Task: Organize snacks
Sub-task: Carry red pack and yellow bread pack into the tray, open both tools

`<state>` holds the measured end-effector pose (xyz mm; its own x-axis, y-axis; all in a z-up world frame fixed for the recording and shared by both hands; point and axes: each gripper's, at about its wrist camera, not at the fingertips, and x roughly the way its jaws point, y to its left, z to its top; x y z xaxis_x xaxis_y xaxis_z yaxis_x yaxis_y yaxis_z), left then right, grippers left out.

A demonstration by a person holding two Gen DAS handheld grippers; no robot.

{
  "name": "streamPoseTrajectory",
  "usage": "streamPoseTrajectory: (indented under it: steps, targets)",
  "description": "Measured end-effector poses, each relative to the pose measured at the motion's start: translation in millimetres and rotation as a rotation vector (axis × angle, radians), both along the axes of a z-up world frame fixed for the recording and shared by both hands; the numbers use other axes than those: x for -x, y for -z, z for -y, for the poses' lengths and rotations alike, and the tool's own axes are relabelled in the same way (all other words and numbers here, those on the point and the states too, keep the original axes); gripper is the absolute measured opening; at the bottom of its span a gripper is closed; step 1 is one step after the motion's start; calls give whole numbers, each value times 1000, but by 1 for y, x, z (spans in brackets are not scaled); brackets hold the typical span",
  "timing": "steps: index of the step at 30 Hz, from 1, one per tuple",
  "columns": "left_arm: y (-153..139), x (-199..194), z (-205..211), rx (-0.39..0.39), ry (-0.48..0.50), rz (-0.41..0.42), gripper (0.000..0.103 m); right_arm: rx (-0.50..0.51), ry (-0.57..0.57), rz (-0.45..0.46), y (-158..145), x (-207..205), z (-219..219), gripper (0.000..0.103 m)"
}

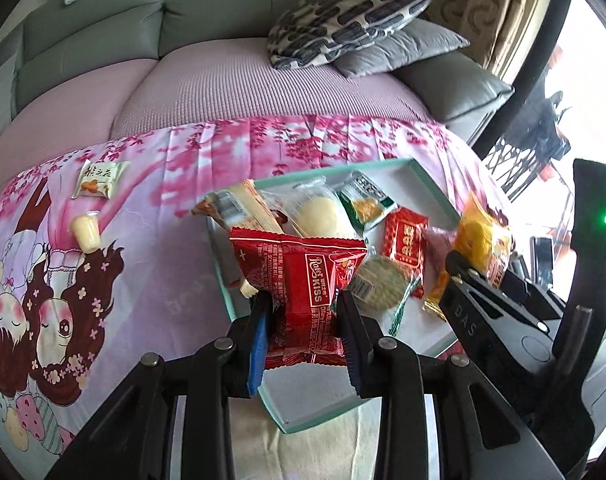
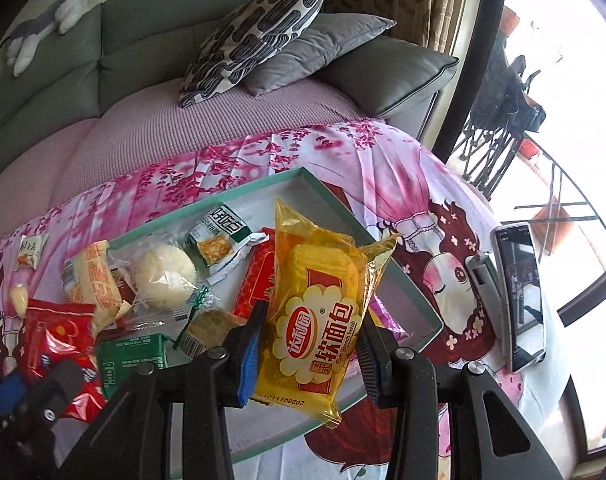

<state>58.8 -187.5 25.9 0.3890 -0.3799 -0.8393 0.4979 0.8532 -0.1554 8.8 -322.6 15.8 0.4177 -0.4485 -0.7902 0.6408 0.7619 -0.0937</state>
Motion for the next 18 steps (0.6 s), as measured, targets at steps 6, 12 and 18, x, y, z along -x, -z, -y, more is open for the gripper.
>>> streamPoseTrajectory:
  steps: [6,12,18]
  targets:
    - [9,0,5,-35,2,-8,34,-40,-6,0,9,-2,4,44]
    - [24,-2,10,-62,9,-43,34,-83,-21,-1,17,-4,6,44]
    - [34,-3,12,-74,5,-70,35,-121,-28,6,22,-5,7,44]
